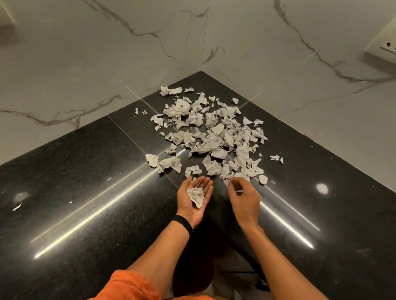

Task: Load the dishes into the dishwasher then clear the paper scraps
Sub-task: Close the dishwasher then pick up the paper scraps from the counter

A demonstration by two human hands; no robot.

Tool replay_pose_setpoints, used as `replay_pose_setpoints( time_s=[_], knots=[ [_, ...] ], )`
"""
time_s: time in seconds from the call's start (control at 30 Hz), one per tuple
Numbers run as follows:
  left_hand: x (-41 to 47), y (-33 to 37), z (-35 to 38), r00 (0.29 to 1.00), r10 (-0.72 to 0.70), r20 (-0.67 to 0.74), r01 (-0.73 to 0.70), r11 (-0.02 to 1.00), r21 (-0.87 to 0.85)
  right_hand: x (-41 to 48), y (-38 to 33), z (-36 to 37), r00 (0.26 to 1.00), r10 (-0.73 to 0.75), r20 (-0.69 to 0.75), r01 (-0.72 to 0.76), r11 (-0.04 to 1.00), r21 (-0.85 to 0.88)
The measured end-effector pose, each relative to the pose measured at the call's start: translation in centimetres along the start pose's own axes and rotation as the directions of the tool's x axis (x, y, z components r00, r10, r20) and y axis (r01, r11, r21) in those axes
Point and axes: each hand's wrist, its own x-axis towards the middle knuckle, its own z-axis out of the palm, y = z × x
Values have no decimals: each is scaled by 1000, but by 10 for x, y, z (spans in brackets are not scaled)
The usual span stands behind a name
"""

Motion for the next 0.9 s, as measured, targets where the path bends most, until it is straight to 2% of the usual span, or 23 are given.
replay_pose_setpoints(
  time_s=[0.1,0.17,0.27,0.33,0.5,0.63,0.7,0.8,0.9],
  knots=[
    [0,-6,4,1000,-13,21,13,1000,15,-8,-19,7,998,-62,33,60,997,57],
    [1,-9,7,999,-13,33,13,1000,13,-14,-26,14,985,-130,110,129,992,15],
    [1,-8,6,999,-16,30,17,999,-37,-21,-25,26,925,-265,273,302,948,-104],
    [0,-4,4,1000,-12,18,14,997,-82,-24,-24,29,896,-310,319,355,930,-93],
    [-6,14,-10,998,55,25,-51,989,-141,-9,-32,29,951,-233,201,226,973,57],
    [-9,30,-23,994,105,6,-102,979,-176,9,-32,40,950,-161,267,158,987,34],
    [-9,38,-30,992,125,-15,-126,975,-185,12,-31,49,917,-197,346,220,975,-30],
    [-11,48,-39,989,141,-47,-148,971,-190,12,-28,64,833,-266,486,393,902,-179],
    [-12,55,-42,985,161,-56,-169,968,-184,5,-24,71,815,-301,495,457,859,-231]
  ],
)
